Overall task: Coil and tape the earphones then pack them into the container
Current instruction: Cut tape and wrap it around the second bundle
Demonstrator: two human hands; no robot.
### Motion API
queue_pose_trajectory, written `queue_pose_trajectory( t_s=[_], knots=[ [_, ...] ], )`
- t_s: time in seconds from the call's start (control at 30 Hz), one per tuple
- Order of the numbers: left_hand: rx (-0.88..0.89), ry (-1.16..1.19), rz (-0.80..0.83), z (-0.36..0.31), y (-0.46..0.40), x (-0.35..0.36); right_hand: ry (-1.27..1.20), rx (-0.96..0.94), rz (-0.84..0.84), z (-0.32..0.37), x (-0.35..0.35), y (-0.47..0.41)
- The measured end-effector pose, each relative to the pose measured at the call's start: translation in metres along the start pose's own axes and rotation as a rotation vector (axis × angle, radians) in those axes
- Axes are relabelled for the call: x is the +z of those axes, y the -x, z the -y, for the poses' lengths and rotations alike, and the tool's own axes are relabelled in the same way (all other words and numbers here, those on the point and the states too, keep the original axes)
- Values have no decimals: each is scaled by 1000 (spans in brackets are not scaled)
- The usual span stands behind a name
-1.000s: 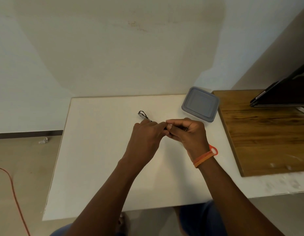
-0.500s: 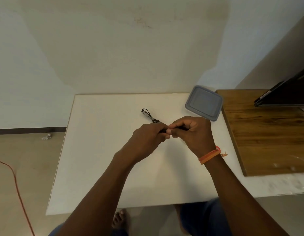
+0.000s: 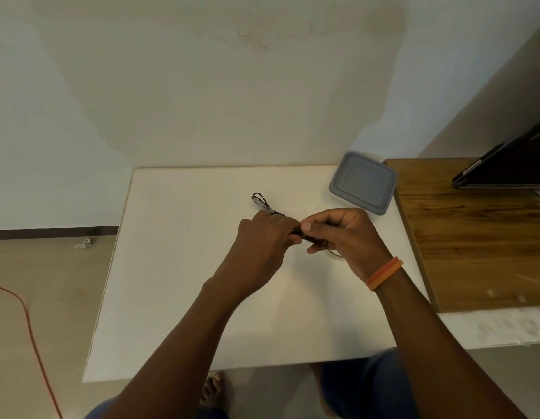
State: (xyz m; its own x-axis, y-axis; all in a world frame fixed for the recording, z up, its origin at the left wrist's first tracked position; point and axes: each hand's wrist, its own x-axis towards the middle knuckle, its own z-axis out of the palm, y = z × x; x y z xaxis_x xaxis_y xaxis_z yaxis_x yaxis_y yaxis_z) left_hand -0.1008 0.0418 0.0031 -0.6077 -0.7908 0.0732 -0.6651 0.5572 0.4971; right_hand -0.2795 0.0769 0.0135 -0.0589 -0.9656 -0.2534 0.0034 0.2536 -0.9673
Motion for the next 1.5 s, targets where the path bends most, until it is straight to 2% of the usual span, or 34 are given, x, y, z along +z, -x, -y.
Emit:
queue_pose_trajectory(
  t_s=[0.17, 0.33, 0.53, 0.7, 1.0, 1.07, 1.17, 1.33, 1.5],
  knots=[
    [-112, 544, 89, -7, 0, -6, -226, 100, -11, 5, -1, 0],
    [-210, 895, 168, -12, 0, -11, -324, 157, -59, 1, -4, -2],
    [-321, 1169, 180, -7, -1, -11, -389, 125, 78, 1, 0, 0],
    [-367, 1278, 221, -4, -1, -10, -306, 61, 9, -1, 5, 0],
    [-542, 1336, 116, -9, -7, 2, -173, 33, -171, -3, 7, -1],
    [-587, 1265, 61, -13, -9, 7, 2, -29, -232, -3, 9, -2],
    [-630, 1018, -83, -20, -9, 18, 251, -109, -317, -8, 21, 0],
    [-592, 647, -276, -26, -7, 26, 86, 11, -410, -12, 44, 3],
    [-478, 408, -319, -28, -3, 30, -134, 202, -491, -16, 53, 4]
  ],
)
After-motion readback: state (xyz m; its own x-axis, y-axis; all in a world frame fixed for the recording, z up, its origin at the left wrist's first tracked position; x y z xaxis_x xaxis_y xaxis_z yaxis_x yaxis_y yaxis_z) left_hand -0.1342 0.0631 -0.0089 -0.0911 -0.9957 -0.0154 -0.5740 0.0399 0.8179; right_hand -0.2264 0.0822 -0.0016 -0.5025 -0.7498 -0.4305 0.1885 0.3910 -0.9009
